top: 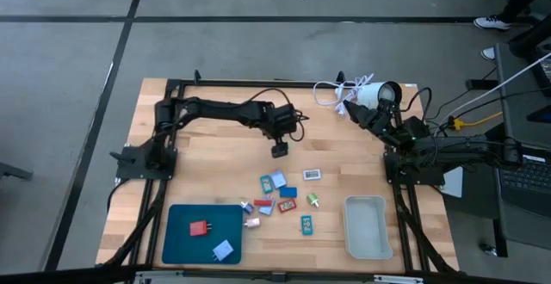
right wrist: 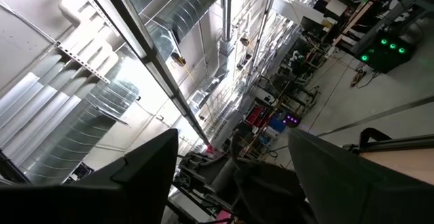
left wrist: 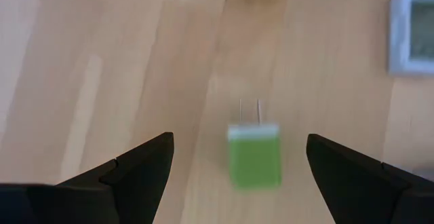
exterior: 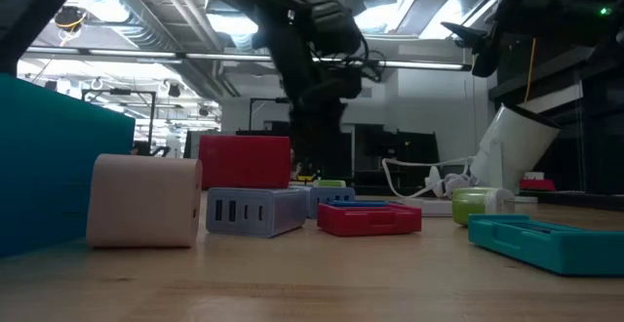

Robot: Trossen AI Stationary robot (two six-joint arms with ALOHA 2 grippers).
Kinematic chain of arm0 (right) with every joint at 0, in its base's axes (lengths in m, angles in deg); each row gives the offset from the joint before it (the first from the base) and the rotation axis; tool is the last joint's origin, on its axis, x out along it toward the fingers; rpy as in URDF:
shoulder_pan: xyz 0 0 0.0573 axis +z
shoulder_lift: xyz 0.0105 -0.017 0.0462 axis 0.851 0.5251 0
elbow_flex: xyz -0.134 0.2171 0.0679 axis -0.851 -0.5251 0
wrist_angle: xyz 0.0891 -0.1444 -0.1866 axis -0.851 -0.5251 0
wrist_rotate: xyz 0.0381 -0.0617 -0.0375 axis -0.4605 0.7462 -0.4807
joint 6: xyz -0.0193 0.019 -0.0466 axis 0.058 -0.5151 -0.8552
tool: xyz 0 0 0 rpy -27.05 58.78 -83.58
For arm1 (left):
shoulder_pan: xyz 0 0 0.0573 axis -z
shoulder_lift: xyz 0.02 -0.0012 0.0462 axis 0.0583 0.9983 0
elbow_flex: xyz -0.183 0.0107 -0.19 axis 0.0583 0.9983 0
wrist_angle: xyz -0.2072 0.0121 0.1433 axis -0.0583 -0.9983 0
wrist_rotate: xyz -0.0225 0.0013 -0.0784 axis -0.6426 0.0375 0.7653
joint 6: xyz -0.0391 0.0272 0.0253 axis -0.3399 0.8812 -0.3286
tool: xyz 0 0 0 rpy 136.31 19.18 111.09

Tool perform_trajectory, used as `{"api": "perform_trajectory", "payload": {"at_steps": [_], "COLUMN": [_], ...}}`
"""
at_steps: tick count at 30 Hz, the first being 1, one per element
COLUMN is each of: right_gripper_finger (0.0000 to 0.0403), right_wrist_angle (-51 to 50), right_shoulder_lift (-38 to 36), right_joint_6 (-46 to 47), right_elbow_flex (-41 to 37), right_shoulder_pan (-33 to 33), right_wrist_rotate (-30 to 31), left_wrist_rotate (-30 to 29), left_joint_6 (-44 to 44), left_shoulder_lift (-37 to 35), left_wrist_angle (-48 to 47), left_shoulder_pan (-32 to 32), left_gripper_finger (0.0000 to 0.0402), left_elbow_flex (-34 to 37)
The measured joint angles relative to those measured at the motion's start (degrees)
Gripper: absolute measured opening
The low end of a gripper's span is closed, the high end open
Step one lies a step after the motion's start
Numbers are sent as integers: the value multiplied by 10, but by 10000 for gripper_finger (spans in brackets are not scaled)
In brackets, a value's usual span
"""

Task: Pick & Place Office items
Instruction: Put the top green charger adapter into the blue bin

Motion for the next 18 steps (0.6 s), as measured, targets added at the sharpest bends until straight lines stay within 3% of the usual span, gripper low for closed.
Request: {"api": "perform_trajectory", "payload": {"at_steps": [10,18], "right_gripper_finger": [284,284], "right_wrist_angle": [0,-5], "right_shoulder_lift": [0,0], "right_joint_6": [-5,-4], "right_elbow_flex": [0,0], "right_shoulder_pan": [0,-1], "right_wrist_rotate": [0,5], "left_wrist_rotate": [5,7], "left_joint_6": [0,-40], "left_shoulder_lift": [35,73], "left_wrist_angle": [-7,-4], "left_shoulder_pan": [0,0], "left_gripper_finger": [320,283], "left_elbow_flex": [2,-1]}}
